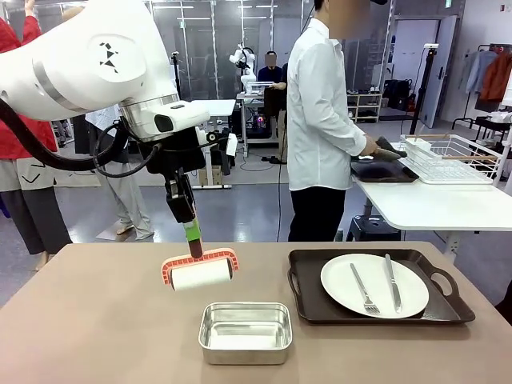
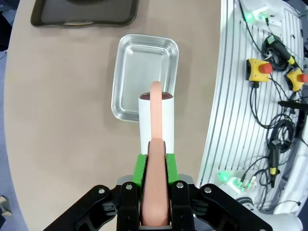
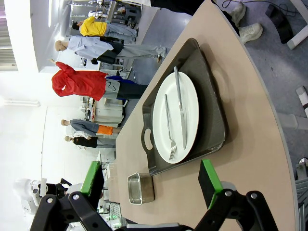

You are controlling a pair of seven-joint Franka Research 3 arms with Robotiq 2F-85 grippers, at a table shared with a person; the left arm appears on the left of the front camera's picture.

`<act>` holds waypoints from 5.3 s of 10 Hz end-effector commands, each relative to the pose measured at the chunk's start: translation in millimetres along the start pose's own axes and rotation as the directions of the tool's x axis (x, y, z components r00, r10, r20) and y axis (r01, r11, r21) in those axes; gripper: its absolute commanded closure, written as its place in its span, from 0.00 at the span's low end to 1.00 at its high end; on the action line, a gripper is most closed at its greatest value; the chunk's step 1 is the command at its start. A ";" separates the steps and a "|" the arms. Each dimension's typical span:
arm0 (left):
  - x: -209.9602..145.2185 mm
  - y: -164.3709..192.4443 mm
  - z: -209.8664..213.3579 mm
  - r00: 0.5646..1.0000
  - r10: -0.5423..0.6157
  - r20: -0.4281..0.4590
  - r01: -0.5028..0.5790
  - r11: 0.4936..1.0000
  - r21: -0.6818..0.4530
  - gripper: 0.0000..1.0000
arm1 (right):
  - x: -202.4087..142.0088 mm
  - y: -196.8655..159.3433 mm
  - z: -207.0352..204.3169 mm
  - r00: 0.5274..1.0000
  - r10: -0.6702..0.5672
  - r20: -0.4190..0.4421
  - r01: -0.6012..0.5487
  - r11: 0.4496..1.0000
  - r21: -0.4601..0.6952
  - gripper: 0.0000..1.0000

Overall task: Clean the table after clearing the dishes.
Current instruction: Place the Lint Roller back on top of the Airtight Container, then when the right (or left) Handle tray is removed, use the right hand (or left hand) to clean the right (or left) side of the table with the Lint Roller.

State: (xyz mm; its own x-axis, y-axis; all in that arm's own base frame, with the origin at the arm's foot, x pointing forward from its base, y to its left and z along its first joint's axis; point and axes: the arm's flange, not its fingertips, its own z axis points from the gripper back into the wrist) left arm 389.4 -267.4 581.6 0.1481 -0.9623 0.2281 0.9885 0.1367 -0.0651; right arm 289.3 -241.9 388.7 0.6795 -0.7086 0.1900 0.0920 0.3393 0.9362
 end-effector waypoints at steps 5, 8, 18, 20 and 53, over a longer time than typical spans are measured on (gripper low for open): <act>-0.5 -1.4 2.9 1.000 -0.001 0.002 0.001 1.000 0.005 0.79 | 0.2 2.4 1.7 1.000 -0.003 0.005 0.003 1.000 0.011 0.00; -0.5 -1.4 2.9 1.000 -0.001 0.002 0.001 1.000 0.005 0.79 | 0.2 2.4 1.7 1.000 -0.003 0.005 0.003 1.000 0.011 0.00; 43.9 12.2 -59.7 0.971 -0.163 -0.172 0.158 0.986 -0.043 0.79 | 0.2 2.4 1.7 1.000 -0.003 0.005 0.003 1.000 0.011 0.00; 49.0 18.8 -76.7 0.966 -0.176 -0.192 0.167 0.984 -0.061 0.79 | 0.2 2.4 1.7 1.000 -0.003 0.005 0.003 1.000 0.011 0.00; 83.6 80.1 -171.3 0.981 -0.091 -0.169 0.073 0.991 -0.112 0.00 | 0.2 2.4 1.7 1.000 -0.003 0.005 0.003 1.000 0.011 0.00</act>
State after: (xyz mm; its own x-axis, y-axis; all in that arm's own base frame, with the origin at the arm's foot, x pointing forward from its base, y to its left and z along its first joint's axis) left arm 476.6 -375.8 426.7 0.0450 -0.9976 0.0529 0.9878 0.0365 -0.1517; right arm 289.3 -242.0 388.8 0.6795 -0.7087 0.1901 0.0919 0.3393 0.9362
